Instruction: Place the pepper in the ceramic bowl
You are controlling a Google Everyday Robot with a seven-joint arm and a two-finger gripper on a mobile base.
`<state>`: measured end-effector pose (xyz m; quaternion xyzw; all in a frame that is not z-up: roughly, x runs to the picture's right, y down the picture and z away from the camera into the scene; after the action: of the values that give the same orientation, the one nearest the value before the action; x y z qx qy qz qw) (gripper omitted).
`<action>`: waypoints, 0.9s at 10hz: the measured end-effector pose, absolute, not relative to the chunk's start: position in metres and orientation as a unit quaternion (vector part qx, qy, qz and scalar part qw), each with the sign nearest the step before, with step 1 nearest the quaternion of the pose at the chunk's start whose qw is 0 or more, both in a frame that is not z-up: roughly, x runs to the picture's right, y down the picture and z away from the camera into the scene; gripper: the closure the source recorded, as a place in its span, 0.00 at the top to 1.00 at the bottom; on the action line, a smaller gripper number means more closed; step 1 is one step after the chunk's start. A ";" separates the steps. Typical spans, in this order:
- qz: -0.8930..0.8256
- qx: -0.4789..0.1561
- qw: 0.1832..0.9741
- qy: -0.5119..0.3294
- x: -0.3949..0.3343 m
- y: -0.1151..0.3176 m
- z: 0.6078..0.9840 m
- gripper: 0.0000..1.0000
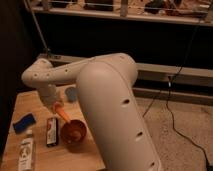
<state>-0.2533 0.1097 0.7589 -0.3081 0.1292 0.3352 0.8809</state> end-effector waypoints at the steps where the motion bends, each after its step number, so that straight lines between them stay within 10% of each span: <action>1: 0.341 -0.306 0.879 0.134 -0.245 0.116 0.754 0.35; 4: 0.358 -0.313 0.871 0.123 -0.235 0.130 0.744 0.41; 9: 0.369 -0.315 0.872 0.064 -0.224 0.135 0.730 0.80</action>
<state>-0.2237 0.1348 0.7302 -0.3154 0.0642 0.3686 0.8721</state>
